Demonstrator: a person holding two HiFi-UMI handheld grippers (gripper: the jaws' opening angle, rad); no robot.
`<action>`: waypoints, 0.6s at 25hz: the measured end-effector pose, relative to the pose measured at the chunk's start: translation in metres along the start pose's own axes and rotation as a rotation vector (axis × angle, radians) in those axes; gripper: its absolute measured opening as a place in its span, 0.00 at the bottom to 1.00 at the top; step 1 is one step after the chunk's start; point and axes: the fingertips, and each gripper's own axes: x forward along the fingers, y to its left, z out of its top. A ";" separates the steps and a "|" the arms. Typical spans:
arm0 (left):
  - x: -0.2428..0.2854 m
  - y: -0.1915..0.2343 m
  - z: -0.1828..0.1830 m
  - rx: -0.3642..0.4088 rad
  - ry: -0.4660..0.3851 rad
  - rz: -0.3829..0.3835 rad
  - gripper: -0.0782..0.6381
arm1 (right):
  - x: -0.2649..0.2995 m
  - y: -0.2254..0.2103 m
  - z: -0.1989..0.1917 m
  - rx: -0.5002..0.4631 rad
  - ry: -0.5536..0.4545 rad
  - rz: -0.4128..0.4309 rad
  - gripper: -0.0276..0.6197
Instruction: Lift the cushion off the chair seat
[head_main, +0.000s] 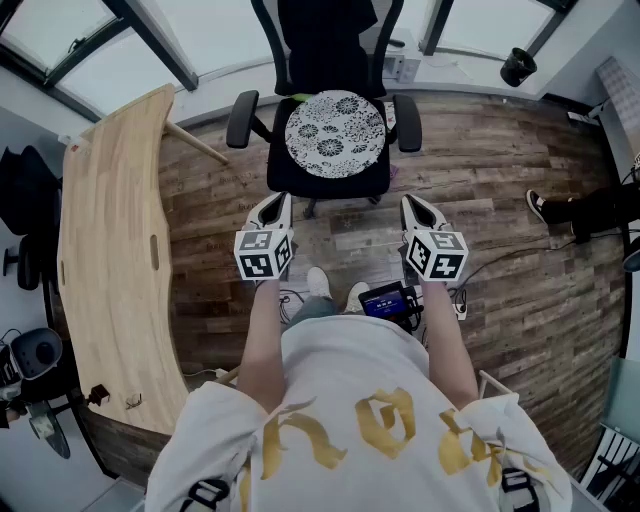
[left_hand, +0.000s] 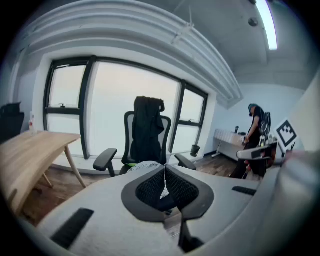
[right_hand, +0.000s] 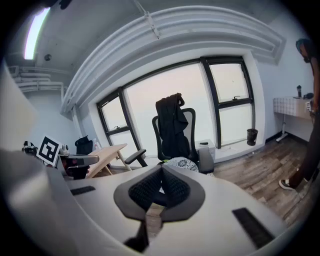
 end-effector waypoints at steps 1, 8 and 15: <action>-0.003 -0.001 0.004 -0.022 -0.021 -0.016 0.13 | 0.000 0.001 0.000 -0.003 0.000 0.001 0.06; -0.013 0.001 0.018 -0.019 -0.069 -0.018 0.13 | 0.001 0.004 -0.001 -0.027 0.007 0.000 0.06; -0.018 0.001 0.011 0.001 -0.044 0.011 0.13 | -0.001 0.002 -0.005 -0.015 0.014 0.005 0.06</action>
